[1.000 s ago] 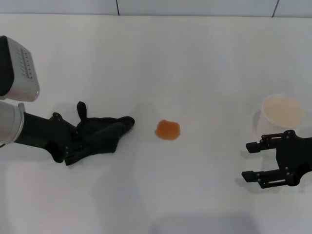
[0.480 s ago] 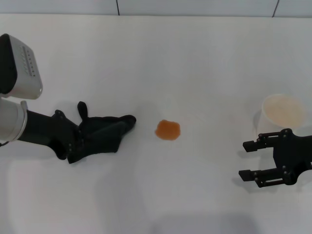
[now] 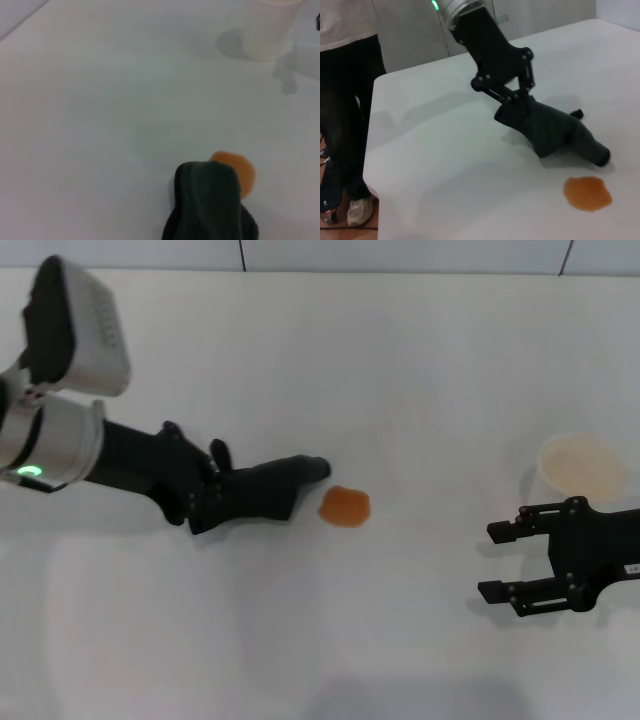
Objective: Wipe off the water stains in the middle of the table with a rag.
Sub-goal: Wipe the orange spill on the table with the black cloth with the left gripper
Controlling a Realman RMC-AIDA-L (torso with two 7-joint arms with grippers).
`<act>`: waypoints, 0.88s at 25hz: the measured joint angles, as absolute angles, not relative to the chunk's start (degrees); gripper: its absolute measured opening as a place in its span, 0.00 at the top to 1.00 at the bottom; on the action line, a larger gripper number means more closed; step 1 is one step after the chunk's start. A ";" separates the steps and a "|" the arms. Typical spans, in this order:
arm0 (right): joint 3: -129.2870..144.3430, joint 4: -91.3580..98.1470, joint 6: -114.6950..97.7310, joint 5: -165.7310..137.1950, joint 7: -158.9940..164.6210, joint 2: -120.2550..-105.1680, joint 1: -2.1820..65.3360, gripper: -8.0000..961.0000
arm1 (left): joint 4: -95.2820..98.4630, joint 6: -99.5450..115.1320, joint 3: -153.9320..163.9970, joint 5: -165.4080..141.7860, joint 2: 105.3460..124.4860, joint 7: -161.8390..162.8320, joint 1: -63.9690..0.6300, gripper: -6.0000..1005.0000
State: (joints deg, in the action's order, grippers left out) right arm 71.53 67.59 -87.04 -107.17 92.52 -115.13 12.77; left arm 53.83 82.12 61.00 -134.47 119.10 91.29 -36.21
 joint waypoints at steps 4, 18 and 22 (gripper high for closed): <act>73.04 67.77 -85.29 -106.22 92.44 -115.13 12.83 0.25 | 49.54 80.34 63.99 -134.57 119.16 91.31 -40.58 0.94; 77.48 67.78 -82.37 -104.72 92.37 -115.22 13.96 0.25 | 35.56 65.09 69.47 -133.56 119.35 92.30 -51.34 0.94; 78.83 67.64 -81.80 -104.64 92.37 -115.23 14.58 0.25 | 31.17 63.70 69.77 -133.16 119.65 91.96 -53.95 0.94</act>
State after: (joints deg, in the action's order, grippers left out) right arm 78.83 67.64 -81.80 -104.64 92.37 -115.23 14.58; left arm 31.17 63.70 69.77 -133.16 119.65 91.96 -53.95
